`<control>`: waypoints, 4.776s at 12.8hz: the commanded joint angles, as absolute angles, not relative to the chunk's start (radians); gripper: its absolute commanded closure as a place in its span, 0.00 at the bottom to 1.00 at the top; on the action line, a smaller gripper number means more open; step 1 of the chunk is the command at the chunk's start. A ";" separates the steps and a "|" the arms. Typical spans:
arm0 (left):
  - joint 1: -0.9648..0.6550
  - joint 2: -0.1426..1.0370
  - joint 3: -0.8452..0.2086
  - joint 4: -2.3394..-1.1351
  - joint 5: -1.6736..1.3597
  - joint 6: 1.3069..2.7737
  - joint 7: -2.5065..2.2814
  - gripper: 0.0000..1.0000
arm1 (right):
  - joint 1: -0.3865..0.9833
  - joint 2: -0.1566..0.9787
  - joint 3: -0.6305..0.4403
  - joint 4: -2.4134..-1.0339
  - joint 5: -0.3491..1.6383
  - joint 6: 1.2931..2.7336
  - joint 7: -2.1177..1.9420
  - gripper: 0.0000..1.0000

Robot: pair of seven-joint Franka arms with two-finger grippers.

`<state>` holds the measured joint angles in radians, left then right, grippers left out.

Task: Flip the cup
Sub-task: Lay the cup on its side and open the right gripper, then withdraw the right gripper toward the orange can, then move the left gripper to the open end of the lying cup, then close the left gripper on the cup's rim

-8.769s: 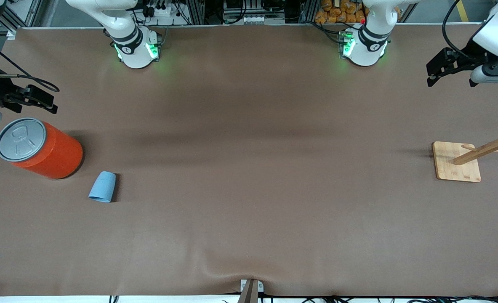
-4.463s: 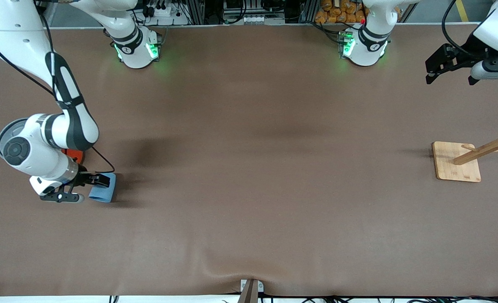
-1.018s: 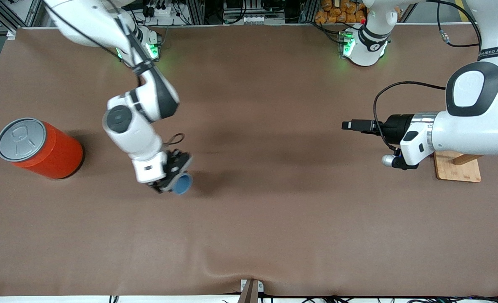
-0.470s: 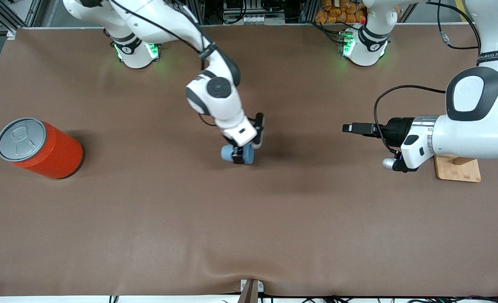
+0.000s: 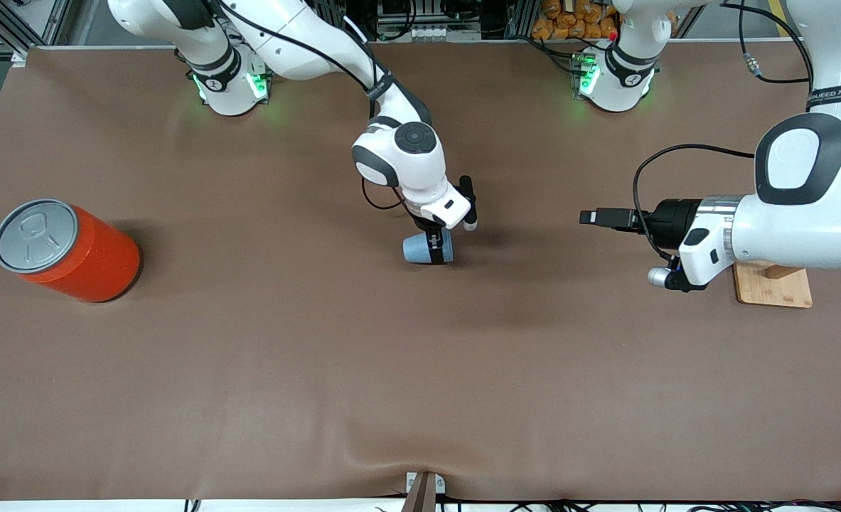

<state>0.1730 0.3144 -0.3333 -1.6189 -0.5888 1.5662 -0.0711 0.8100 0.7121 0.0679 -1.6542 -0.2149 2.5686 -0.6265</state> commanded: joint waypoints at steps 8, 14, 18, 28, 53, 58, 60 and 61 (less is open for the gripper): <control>0.166 0.325 -0.337 -1.649 -0.607 1.574 -0.058 0.00 | 0.731 0.523 0.055 -1.606 -0.192 2.235 -0.437 0.00; 0.166 0.293 -0.371 -1.735 -0.630 1.626 -0.060 0.00 | 0.418 0.453 0.054 -1.612 -0.192 2.140 -0.437 0.00; 0.167 0.253 -0.397 -1.781 -0.630 1.652 -0.061 0.00 | 0.244 0.382 0.055 -1.618 -0.192 2.053 -0.437 0.00; 0.172 0.144 -0.425 -1.885 -0.630 1.681 -0.078 0.00 | -0.009 0.209 0.054 -1.695 -0.098 1.938 -0.378 0.00; 0.041 0.535 -0.575 -2.074 -1.537 2.295 0.699 0.12 | -0.051 -0.032 0.066 -1.623 0.021 1.546 0.009 0.00; 0.026 0.635 -0.505 -1.965 -1.452 2.298 0.759 0.32 | -0.017 -0.008 0.054 -1.566 0.021 1.486 0.006 0.00; 0.014 0.705 -0.500 -1.892 -1.436 2.307 0.761 0.32 | -0.026 -0.005 0.052 -1.565 0.023 1.488 0.006 0.00; -0.006 0.713 -0.499 -1.881 -1.436 2.337 0.759 0.35 | -0.025 -0.005 0.052 -1.565 0.023 1.488 0.006 0.00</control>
